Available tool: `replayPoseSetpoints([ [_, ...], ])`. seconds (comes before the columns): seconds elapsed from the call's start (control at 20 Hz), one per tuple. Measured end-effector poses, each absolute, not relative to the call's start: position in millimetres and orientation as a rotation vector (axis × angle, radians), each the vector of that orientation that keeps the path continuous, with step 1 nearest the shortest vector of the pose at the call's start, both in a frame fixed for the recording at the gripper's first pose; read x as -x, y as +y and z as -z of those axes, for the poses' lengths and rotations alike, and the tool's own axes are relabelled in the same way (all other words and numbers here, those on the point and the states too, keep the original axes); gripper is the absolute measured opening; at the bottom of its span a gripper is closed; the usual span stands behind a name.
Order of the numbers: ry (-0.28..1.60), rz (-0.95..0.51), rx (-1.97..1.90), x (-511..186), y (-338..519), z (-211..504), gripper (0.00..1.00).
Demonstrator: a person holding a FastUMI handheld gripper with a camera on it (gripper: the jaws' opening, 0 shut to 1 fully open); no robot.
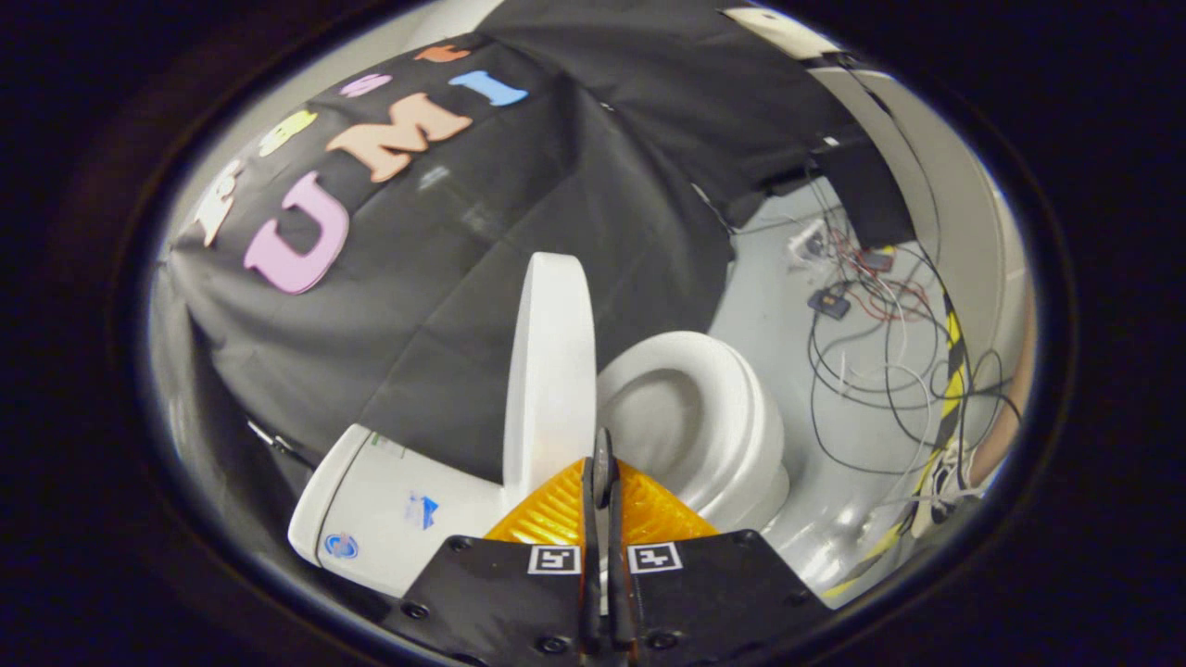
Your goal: Open the toilet lid.
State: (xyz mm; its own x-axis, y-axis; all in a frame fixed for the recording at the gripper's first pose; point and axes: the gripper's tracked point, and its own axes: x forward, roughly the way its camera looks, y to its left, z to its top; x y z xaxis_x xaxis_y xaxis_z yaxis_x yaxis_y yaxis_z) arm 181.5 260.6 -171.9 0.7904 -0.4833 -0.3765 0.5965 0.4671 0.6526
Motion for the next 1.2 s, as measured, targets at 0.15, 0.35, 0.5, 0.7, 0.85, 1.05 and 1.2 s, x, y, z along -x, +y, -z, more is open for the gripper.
replayPoseSetpoints([
  [0.15, 0.133, 0.620, -0.798, -190, 277, 148, 0.05],
  [0.35, 0.177, 0.576, -0.639, -196, 293, 130, 0.05],
  [0.5, 0.187, 0.531, -0.533, -204, 305, 115, 0.05],
  [0.7, 0.150, 0.465, -0.489, -219, 328, 93, 0.05],
  [0.85, 0.153, 0.409, -0.404, -230, 347, 81, 0.07],
  [1.05, 0.131, 0.340, -0.385, -248, 377, 66, 0.10],
  [1.2, 0.116, 0.296, -0.387, -259, 398, 60, 0.11],
])
